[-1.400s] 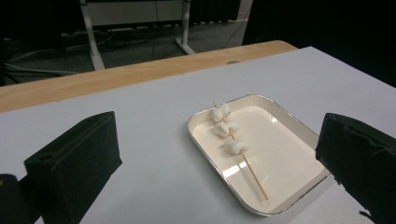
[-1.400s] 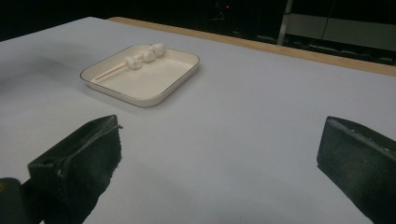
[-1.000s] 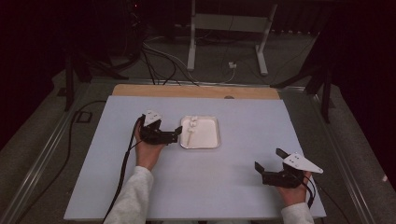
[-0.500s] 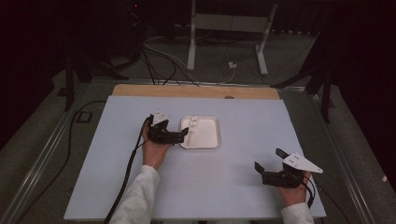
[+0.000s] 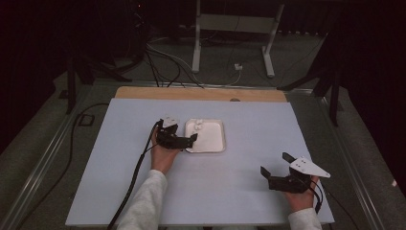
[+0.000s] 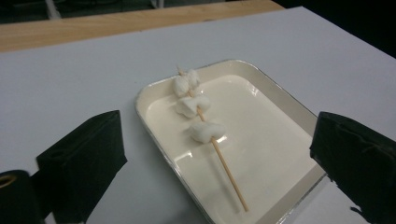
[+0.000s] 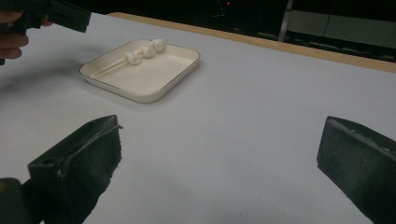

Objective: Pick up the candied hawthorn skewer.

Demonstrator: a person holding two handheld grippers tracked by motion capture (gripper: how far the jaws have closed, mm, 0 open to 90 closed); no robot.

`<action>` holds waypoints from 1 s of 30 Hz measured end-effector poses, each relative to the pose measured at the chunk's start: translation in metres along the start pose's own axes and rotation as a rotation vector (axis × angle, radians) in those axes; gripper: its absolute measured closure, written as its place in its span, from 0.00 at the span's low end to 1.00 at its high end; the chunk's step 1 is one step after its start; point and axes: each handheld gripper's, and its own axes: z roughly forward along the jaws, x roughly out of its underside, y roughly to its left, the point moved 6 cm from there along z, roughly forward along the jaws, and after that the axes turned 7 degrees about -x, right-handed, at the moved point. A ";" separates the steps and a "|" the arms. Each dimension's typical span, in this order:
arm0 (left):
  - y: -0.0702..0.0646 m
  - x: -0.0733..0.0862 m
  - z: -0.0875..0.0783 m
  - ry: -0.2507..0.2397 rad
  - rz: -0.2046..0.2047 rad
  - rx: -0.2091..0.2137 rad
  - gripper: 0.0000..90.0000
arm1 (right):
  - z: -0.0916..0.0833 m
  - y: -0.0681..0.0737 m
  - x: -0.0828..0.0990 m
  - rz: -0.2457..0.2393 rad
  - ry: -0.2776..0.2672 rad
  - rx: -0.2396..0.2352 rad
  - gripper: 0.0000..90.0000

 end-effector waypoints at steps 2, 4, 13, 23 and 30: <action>-0.002 0.001 0.003 0.015 0.001 0.015 0.06 | 0.000 0.000 0.000 0.001 0.000 0.000 0.00; -0.006 0.002 0.006 0.027 0.004 0.020 0.06 | 0.000 0.000 0.000 0.001 0.001 0.000 0.00; -0.020 0.005 0.020 0.079 0.022 0.036 0.18 | 0.000 0.000 0.001 -0.002 0.002 -0.001 0.00; -0.025 0.019 0.031 0.162 0.050 0.036 0.40 | 0.001 0.000 0.001 -0.003 0.003 -0.002 0.00; -0.022 0.027 0.036 0.239 0.088 -0.014 0.60 | 0.001 0.000 0.001 -0.004 0.005 -0.001 0.00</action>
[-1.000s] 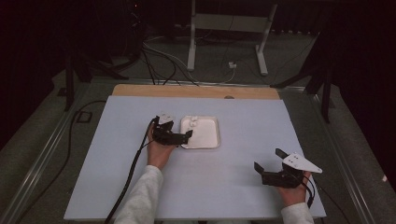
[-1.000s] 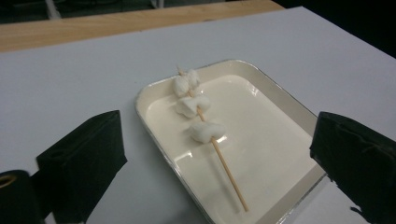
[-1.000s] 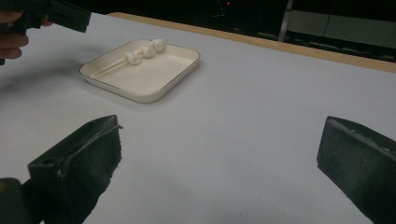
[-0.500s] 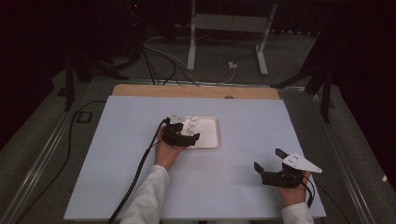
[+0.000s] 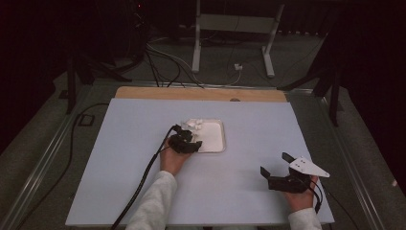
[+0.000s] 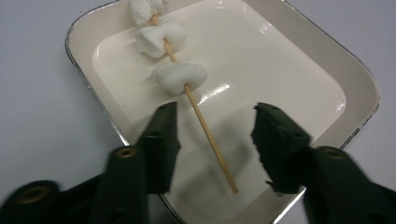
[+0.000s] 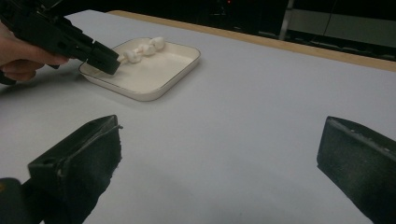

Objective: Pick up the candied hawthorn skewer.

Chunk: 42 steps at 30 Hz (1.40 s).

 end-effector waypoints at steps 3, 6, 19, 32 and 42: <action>-0.001 0.000 -0.001 0.022 0.030 -0.029 0.80 | 0.000 0.000 0.000 0.003 0.001 0.001 0.00; 0.001 -0.002 -0.001 0.047 0.023 -0.071 0.90 | 0.000 0.000 0.000 0.001 0.002 0.001 0.00; 0.007 -0.004 -0.009 0.099 -0.034 -0.029 1.00 | -0.001 -0.002 0.001 0.005 0.000 0.005 0.00; 0.007 0.003 -0.012 0.174 -0.027 0.009 0.98 | 0.000 -0.002 0.001 0.005 0.007 0.005 0.00; 0.009 0.000 -0.025 0.106 -0.032 0.022 1.00 | -0.001 -0.003 0.002 0.008 0.009 0.008 0.00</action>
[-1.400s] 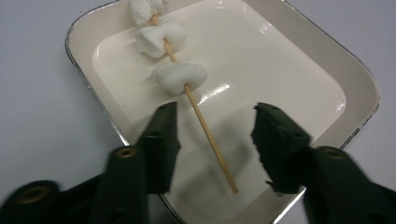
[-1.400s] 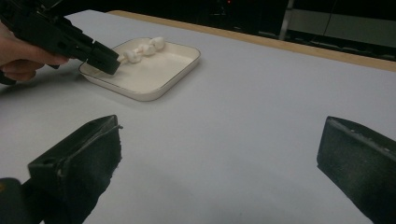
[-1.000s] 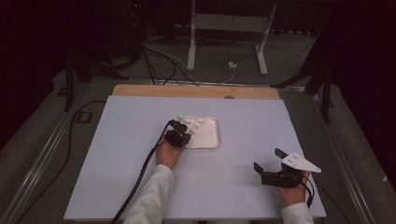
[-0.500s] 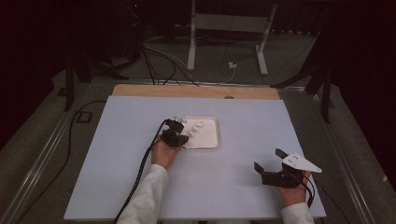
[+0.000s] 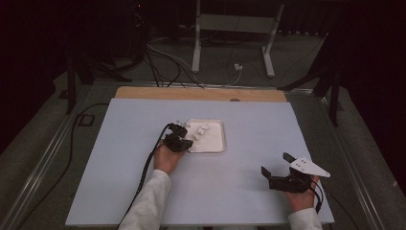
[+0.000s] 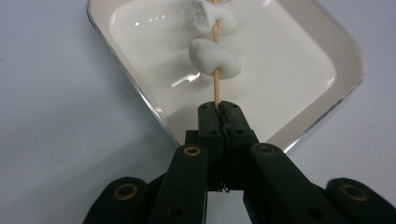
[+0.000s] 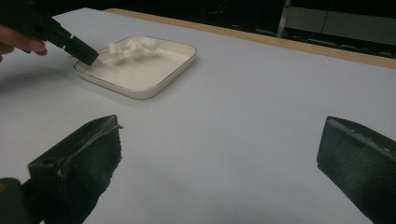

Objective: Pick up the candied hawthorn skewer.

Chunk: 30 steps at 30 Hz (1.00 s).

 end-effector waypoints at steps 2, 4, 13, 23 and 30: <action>0.000 -0.001 -0.007 -0.025 0.001 0.009 1.00 | 0.000 0.001 0.000 -0.003 0.000 -0.001 0.00; 0.000 -0.002 -0.014 -0.050 0.001 0.014 1.00 | 0.001 0.001 0.000 -0.005 0.001 -0.001 0.00; 0.002 0.001 -0.046 -0.184 -0.007 0.034 1.00 | 0.001 0.002 0.000 0.015 -0.003 -0.017 0.00; 0.010 0.014 -0.076 -0.315 -0.008 0.044 1.00 | 0.003 0.000 -0.004 0.062 -0.037 -0.058 0.00; 0.007 0.025 -0.089 -0.355 0.031 0.043 1.00 | 0.004 0.006 -0.021 0.062 -0.075 -0.113 0.00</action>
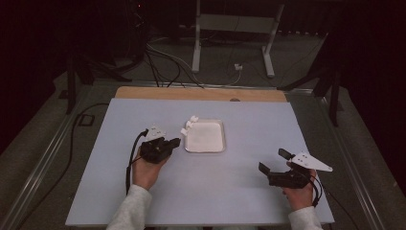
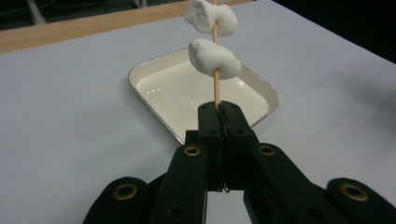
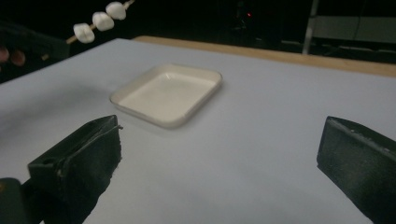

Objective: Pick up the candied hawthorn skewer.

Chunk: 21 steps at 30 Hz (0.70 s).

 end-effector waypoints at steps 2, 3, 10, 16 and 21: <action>-0.001 0.002 -0.002 -0.002 0.004 0.005 1.00 | 0.002 0.001 -0.016 0.004 -0.020 -0.017 0.00; -0.001 0.002 -0.002 -0.005 0.007 0.006 1.00 | 0.004 0.001 -0.021 0.008 -0.027 -0.024 0.00; -0.001 0.003 -0.006 -0.035 0.007 0.024 1.00 | 0.024 0.003 -0.050 0.015 -0.017 -0.081 0.00; -0.002 0.001 -0.010 -0.063 0.023 0.034 1.00 | 0.053 0.013 -0.077 0.067 -0.002 -0.183 0.00; -0.004 0.000 -0.012 -0.085 0.029 0.051 1.00 | 0.072 0.020 -0.090 0.075 0.014 -0.231 0.00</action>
